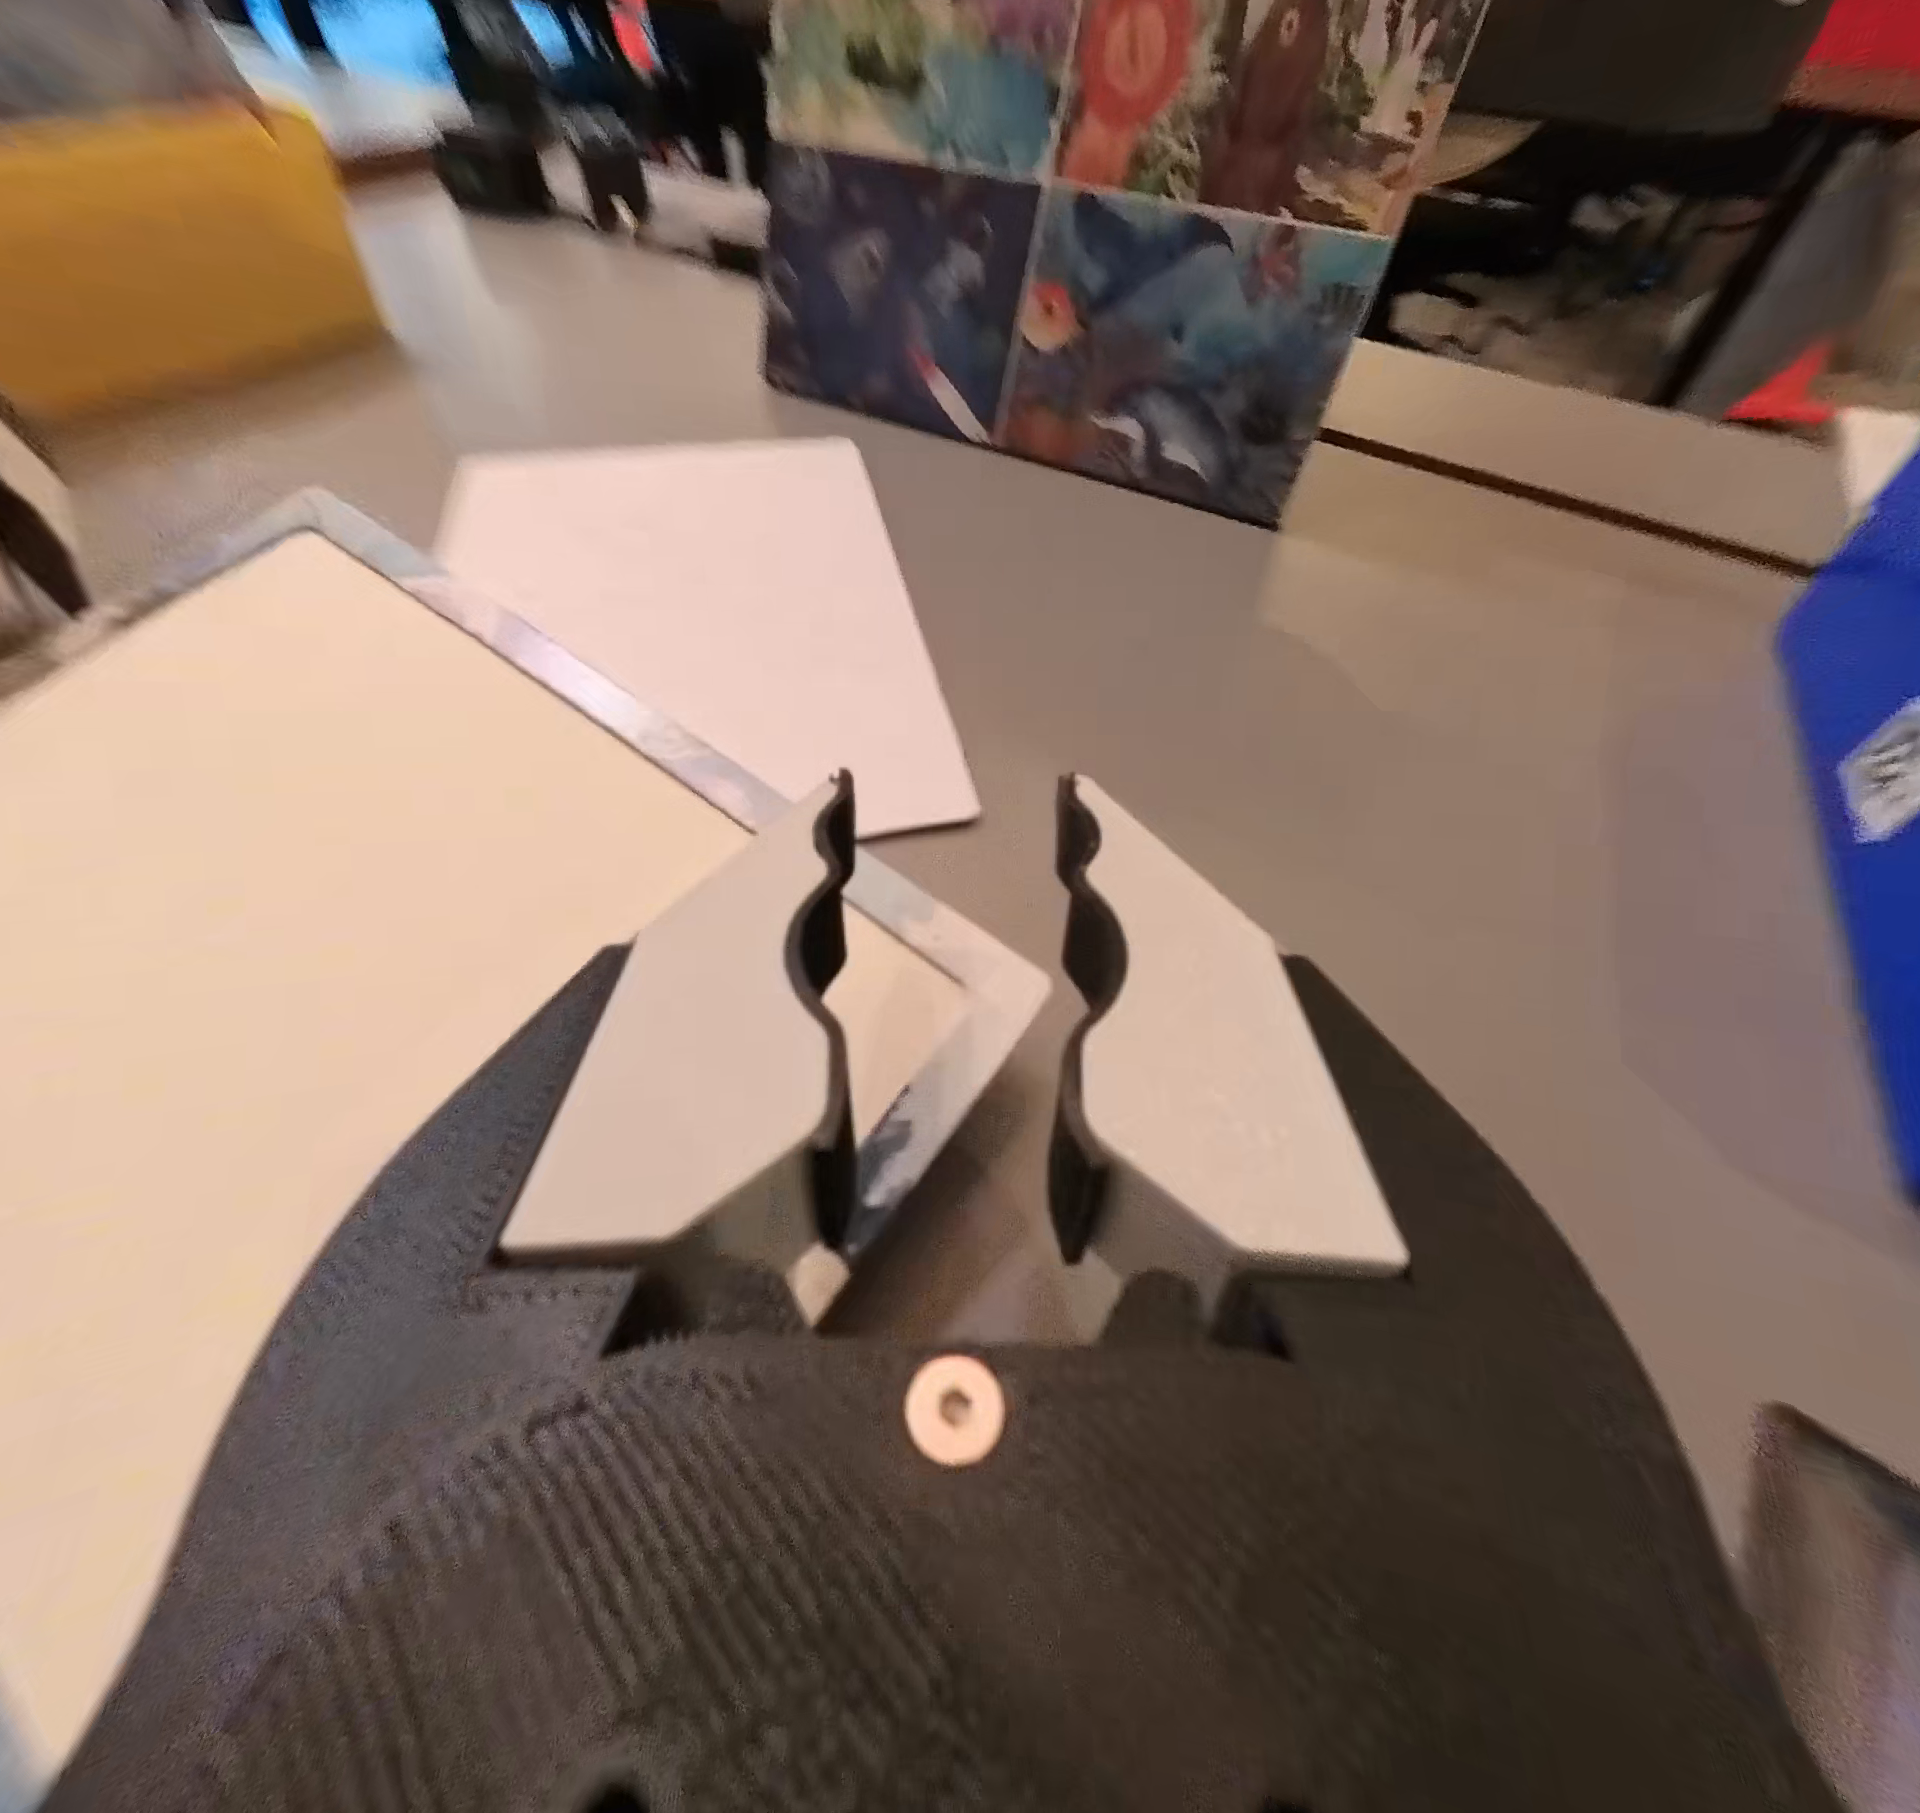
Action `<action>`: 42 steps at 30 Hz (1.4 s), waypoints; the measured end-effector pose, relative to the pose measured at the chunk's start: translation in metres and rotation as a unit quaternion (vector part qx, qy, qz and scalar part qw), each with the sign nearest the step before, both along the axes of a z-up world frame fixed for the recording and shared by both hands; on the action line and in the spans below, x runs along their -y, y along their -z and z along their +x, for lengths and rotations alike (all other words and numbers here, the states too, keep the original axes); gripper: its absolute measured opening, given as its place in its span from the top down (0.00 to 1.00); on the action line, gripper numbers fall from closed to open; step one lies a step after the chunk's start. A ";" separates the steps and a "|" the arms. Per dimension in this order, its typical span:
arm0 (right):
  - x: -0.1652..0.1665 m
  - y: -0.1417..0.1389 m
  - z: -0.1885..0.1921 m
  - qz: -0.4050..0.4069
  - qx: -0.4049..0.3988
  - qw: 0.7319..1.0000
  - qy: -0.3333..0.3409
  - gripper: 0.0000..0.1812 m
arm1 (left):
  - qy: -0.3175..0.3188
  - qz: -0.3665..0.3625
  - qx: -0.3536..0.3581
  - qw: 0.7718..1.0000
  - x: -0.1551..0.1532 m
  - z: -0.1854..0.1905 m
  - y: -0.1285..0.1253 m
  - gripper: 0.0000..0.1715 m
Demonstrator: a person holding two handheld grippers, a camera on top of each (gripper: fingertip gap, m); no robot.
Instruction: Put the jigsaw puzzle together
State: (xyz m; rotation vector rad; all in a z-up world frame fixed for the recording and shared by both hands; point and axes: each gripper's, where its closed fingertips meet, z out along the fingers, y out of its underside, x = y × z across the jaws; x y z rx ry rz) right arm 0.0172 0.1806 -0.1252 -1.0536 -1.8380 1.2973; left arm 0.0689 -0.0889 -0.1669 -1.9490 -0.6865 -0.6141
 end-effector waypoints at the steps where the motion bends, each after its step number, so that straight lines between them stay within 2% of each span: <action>1: -0.002 0.003 -0.003 0.041 -0.006 0.999 0.012 0.79 | -0.031 -0.012 -0.009 0.999 0.005 -0.013 0.003 0.93; 3: -0.002 0.004 -0.008 0.106 -0.020 0.994 0.020 0.77 | -0.077 -0.004 -0.022 0.997 0.015 -0.034 0.000 0.89; 5: 0.004 0.003 -0.011 0.137 -0.020 0.990 0.014 0.76 | -0.109 0.023 -0.025 0.993 0.021 -0.051 -0.013 0.86; 8: 0.020 0.013 -0.017 0.106 0.051 0.993 -0.019 0.68 | -0.137 0.012 -0.092 0.986 0.023 -0.082 -0.021 0.79; 10: 0.032 0.030 -0.023 0.087 0.113 0.988 -0.056 0.70 | -0.132 -0.046 -0.158 0.978 0.016 -0.104 -0.013 0.75; 12: 0.036 0.048 -0.038 0.093 0.145 0.983 -0.065 0.70 | -0.114 -0.099 -0.214 0.965 0.002 -0.125 -0.003 0.74; 15: 0.048 0.069 -0.049 0.127 0.169 0.973 -0.091 0.75 | -0.085 -0.124 -0.269 0.951 -0.033 -0.151 0.002 0.74; 18: 0.059 0.079 -0.058 0.144 0.179 0.967 -0.107 0.80 | -0.056 -0.157 -0.280 0.945 -0.061 -0.171 0.012 0.72; 22: 0.047 0.079 -0.088 0.170 0.180 0.965 -0.082 0.83 | -0.046 -0.203 -0.295 0.932 -0.076 -0.194 0.031 0.72; 26: 0.040 0.080 -0.123 0.194 0.179 0.961 -0.086 0.90 | -0.044 -0.216 -0.290 0.931 -0.078 -0.194 0.044 0.72; 28: 0.037 0.079 -0.148 0.202 0.169 0.961 -0.079 0.88 | -0.050 -0.211 -0.289 0.932 -0.074 -0.194 0.044 0.72; 32: 0.043 0.080 -0.187 0.160 0.156 0.972 -0.075 0.91 | -0.061 -0.210 -0.285 0.933 -0.066 -0.195 0.043 0.75; 34: 0.042 0.079 -0.191 0.157 0.153 0.973 -0.066 0.86 | -0.070 -0.208 -0.293 0.931 -0.062 -0.198 0.043 0.74; 36: 0.037 0.075 -0.187 0.171 0.129 0.974 -0.067 0.77 | -0.078 -0.205 -0.290 0.932 -0.060 -0.200 0.043 0.74; 37: 0.035 0.070 -0.184 0.161 0.113 0.978 -0.067 0.78 | -0.079 -0.204 -0.288 0.932 -0.060 -0.201 0.043 0.75; 40: 0.044 0.054 -0.173 0.076 0.101 0.987 -0.096 0.78 | -0.078 -0.205 -0.291 0.931 -0.062 -0.203 0.043 0.75; 42: 0.059 0.045 -0.165 0.020 0.114 0.985 -0.130 0.75 | -0.077 -0.206 -0.294 0.930 -0.063 -0.203 0.043 0.75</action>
